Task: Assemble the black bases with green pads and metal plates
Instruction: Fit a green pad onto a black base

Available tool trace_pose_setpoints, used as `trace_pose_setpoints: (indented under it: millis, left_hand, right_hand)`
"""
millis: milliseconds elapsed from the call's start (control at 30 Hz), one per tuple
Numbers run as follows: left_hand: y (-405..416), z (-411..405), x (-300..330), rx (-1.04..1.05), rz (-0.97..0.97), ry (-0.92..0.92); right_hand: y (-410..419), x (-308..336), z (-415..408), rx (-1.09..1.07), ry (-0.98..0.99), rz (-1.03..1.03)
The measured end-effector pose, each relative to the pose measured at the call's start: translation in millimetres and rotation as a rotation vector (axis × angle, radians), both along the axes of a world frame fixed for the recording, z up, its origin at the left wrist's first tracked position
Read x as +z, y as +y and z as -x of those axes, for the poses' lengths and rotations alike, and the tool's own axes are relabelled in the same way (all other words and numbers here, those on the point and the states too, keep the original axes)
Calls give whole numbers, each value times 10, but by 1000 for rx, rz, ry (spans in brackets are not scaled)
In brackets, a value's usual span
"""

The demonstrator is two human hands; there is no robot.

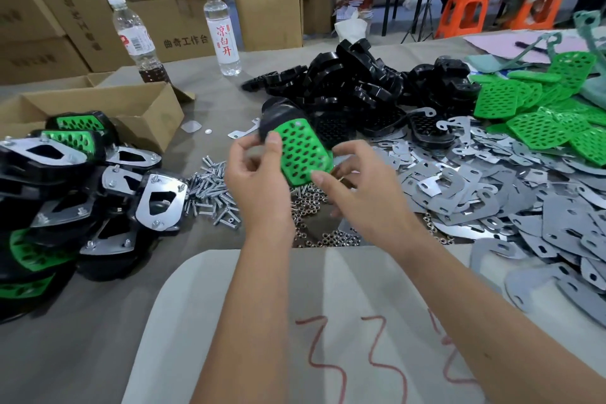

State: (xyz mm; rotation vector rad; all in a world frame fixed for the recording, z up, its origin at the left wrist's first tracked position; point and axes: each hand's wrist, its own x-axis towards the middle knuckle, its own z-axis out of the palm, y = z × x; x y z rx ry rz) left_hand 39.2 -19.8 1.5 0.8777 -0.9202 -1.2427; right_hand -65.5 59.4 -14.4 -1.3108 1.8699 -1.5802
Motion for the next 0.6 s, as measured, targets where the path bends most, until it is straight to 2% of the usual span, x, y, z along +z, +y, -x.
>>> trace_pose_setpoints:
  millis: [133,200,267,367,500,600]
  left_hand:
    - [-207,-274,-14,275,43,-34]
    - [-243,-335,-43,321,-9,-5]
    - [-258,-340,-76,308,-73,18]
    - [-241,-296,-89,250,-165,57]
    - [-199,-202,-78,74,-273,78]
    - [-94,-67,-70,-49,-288,36]
  right_hand:
    - [-178,38,-215,85,659,-276]
    - [-249,27,-322,100,790,-408]
    - [-306,52,-370,94,836,-447]
    - [-285,101,-325,86,804,-438]
    - [-43,122,-43,-58,393,-199]
    - [192,104,124,-96,169,8]
